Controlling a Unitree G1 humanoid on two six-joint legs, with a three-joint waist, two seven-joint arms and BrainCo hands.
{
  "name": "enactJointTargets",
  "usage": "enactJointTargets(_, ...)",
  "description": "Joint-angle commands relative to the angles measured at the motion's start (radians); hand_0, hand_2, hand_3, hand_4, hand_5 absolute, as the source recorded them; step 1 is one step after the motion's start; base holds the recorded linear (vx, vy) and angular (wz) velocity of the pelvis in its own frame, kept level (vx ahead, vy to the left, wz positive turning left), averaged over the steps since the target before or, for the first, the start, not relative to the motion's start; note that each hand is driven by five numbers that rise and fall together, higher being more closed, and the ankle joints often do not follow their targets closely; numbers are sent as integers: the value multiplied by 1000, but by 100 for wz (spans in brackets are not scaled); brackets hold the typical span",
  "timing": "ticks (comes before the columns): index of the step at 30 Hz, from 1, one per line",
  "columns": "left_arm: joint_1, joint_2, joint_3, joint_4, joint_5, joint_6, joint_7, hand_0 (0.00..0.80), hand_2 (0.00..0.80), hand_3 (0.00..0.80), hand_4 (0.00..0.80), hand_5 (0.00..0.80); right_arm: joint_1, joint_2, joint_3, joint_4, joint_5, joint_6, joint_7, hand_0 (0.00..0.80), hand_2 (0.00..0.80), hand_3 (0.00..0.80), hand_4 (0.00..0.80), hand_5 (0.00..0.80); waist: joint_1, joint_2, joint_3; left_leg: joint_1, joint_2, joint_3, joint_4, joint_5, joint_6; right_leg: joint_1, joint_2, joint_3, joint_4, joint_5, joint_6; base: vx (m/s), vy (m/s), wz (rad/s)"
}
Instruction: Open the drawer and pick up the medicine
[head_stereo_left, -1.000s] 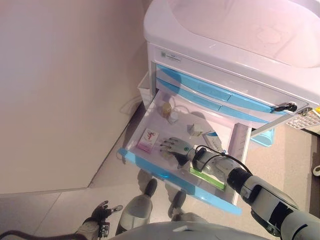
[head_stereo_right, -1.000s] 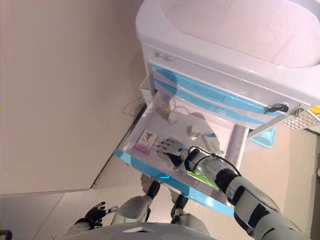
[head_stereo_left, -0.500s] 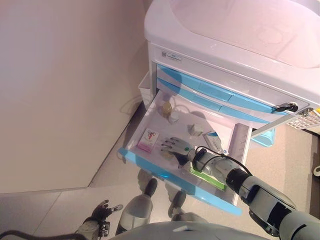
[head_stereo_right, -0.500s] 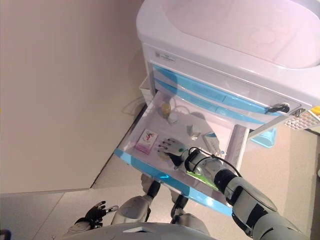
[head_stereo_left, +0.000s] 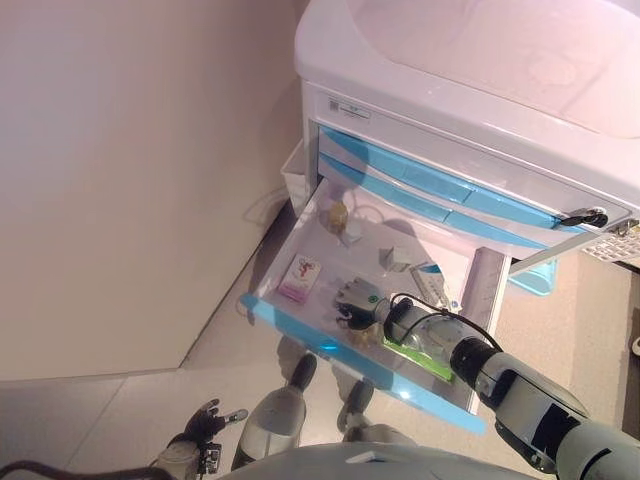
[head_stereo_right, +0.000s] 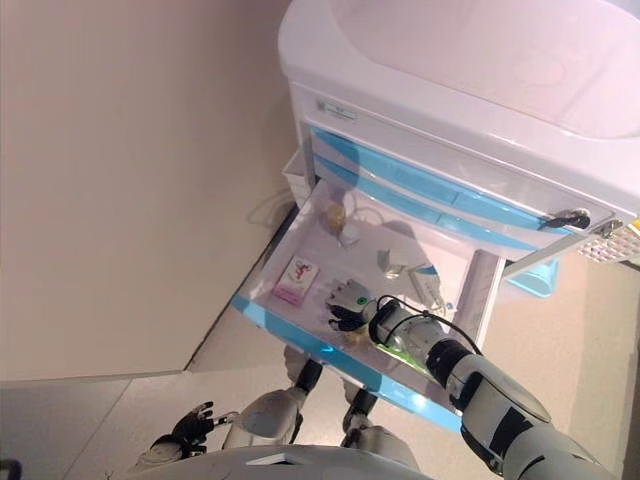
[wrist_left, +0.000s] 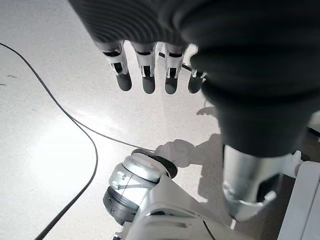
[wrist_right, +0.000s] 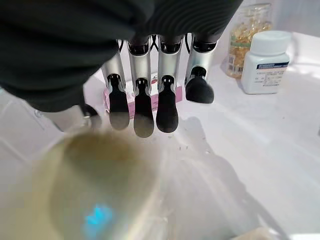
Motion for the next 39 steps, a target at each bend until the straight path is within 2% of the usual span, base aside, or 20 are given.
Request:
enactJointTargets(1, 11, 3, -38, 27, 11, -33, -9, 0, 0, 0, 0, 0, -31, 21, 7, -16, -9, -10, -43, 800, 800, 800, 800, 800, 20, -2, 9, 1, -35, 4, -47, -21, 6, 64, -5, 5, 45, -68, 54, 0, 0, 0)
enactJointTargets(13, 10, 6, -39, 21, 20, -24, -7, 0, 0, 0, 0, 0, -41, 10, -1, -29, 11, 12, -40, 800, 800, 800, 800, 800, 14, -13, -2, 9, -36, 11, -47, -26, 8, 68, -5, 16, 45, -66, 58, 0, 0, 0)
enactJointTargets(14, 11, 5, -39, 20, 21, -24, -6, 0, 0, 0, 0, 0, -39, 9, -2, -32, 25, 18, -37, 122, 122, 122, 122, 122, 14, -14, -3, 10, -35, 12, -47, -26, 8, 69, -4, 17, 44, -65, 58, 0, 0, 0)
enactJointTargets(15, 12, 4, -40, 18, 22, -26, -5, 0, 0, 0, 0, 0, -38, 8, -4, -36, 38, 24, -36, 122, 122, 122, 122, 122, 13, -14, -3, 11, -35, 13, -47, -27, 9, 69, -4, 18, 43, -64, 58, 14, 7, -4)
enactJointTargets(16, 14, 3, -43, 16, 21, -27, -4, 0, 0, 0, 0, 0, -37, 7, -6, -39, 62, 34, -36, 0, 0, 0, 0, 0, 12, -13, -3, 12, -36, 13, -47, -27, 10, 70, -4, 19, 42, -63, 57, 8, 7, -3)
enactJointTargets(19, 14, 0, -50, 14, 16, -27, 2, 0, 0, 0, 0, 0, -34, 9, -27, -43, 127, 38, -57, 0, 0, 0, 0, 0, 8, -11, -3, 13, -35, 17, -47, -27, 11, 68, -5, 21, 42, -60, 58, 0, 0, 0)
enactJointTargets(24, 17, -5, -44, 6, 3, -15, 5, 0, 0, 0, 0, 0, -22, -4, -79, -136, 207, -4, -118, 0, 0, 0, 0, 0, -10, -6, -3, 17, -33, 28, -47, -30, 12, 65, -6, 31, 45, -58, 61, 0, 15, -2)
enactJointTargets(30, 31, -12, -36, 9, -3, -20, 8, 0, 0, 0, 0, 0, 4, -34, -126, -212, 203, -23, -184, 0, 0, 0, 0, 0, -27, -5, -5, 24, -30, 42, -47, -36, 14, 64, -6, 43, 47, -57, 63, 5, 16, -8)
enactJointTargets(39, 34, 1, -28, 3, -9, -14, 7, 0, 0, 0, 0, 0, -2, -104, -133, -271, 130, -28, -170, 0, 0, 0, 0, 0, -40, -21, -7, 34, -26, 58, -47, -46, 16, 68, -3, 57, 46, -57, 64, 0, 1, -3)
